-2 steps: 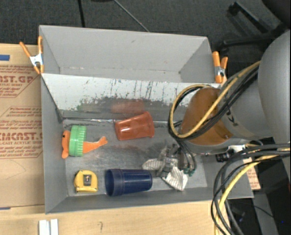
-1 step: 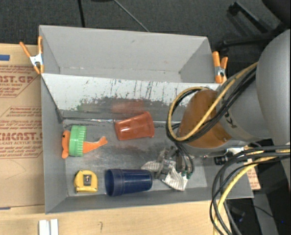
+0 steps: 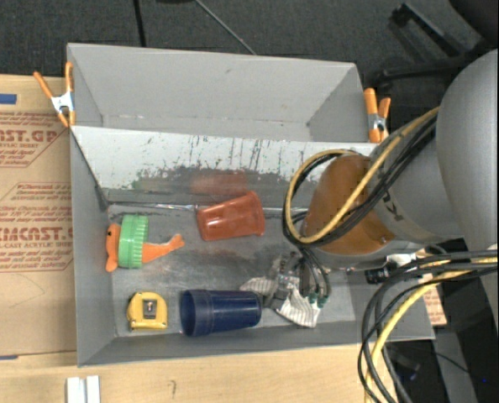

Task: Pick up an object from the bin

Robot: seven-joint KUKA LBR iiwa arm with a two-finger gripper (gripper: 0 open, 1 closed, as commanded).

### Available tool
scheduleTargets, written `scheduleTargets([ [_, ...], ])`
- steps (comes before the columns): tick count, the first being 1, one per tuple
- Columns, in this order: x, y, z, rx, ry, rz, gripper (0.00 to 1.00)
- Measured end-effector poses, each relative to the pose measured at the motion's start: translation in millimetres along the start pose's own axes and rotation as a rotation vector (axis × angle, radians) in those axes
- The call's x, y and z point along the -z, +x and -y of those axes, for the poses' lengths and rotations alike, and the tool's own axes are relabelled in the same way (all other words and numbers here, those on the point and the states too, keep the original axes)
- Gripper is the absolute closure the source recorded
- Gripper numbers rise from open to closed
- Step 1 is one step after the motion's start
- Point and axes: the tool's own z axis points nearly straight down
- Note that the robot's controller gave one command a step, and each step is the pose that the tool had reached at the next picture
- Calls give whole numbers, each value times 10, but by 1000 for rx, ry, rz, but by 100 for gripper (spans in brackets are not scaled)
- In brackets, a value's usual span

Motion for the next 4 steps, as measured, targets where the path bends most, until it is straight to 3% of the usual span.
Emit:
scheduleTargets([
  [1, 53, 87, -21, -11, 0, 0, 100],
  [2, 190, 106, -247, -17, 1, -1, 100],
  [4, 13, -20, -558, -23, 0, 3, 100],
])
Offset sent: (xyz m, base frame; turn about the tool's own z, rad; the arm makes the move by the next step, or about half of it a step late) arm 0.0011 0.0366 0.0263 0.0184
